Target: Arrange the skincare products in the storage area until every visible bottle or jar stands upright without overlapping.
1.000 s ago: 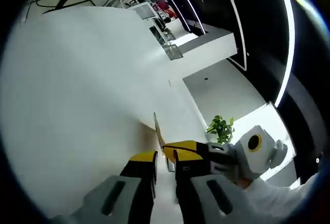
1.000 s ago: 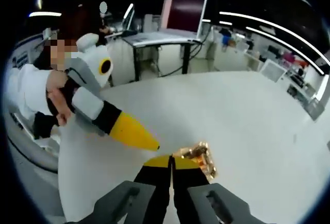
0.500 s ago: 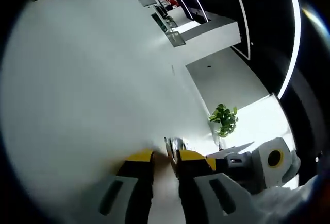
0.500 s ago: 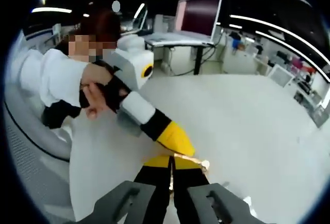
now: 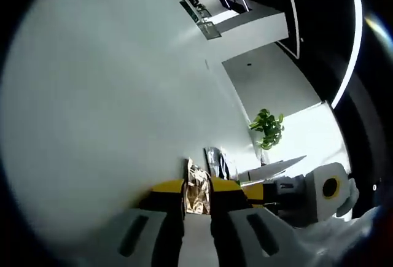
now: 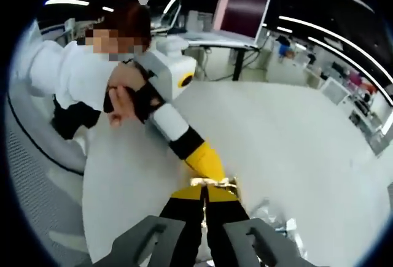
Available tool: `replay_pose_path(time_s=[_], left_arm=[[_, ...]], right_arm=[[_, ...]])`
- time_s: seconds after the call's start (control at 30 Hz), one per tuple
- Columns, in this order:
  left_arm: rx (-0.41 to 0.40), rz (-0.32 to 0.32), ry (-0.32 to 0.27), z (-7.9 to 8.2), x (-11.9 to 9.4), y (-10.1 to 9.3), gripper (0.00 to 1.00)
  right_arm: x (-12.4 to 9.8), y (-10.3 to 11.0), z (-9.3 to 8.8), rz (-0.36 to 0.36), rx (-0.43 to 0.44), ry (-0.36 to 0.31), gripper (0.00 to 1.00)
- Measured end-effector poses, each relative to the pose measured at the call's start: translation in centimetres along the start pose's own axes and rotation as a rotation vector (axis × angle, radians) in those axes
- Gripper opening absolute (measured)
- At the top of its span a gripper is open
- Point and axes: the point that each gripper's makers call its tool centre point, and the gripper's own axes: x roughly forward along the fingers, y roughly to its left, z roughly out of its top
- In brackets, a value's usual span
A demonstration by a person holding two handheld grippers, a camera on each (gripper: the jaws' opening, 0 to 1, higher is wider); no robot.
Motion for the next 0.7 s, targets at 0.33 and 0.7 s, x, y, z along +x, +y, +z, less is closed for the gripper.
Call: replay_pose_path(time_s=[0.33,0.7], left_arm=[[-0.007,-0.023,-0.004,0.1,0.2,-0.6,0.09],[0.020,-0.021,0.053,-1.5,0.6,-0.8,0.08]], right_arm=[[-0.4,-0.4,-3.2,0.005,0.098,0.080,0.08],[0.0,-0.3,-3.5,0.016,0.104,0.087,0.06]])
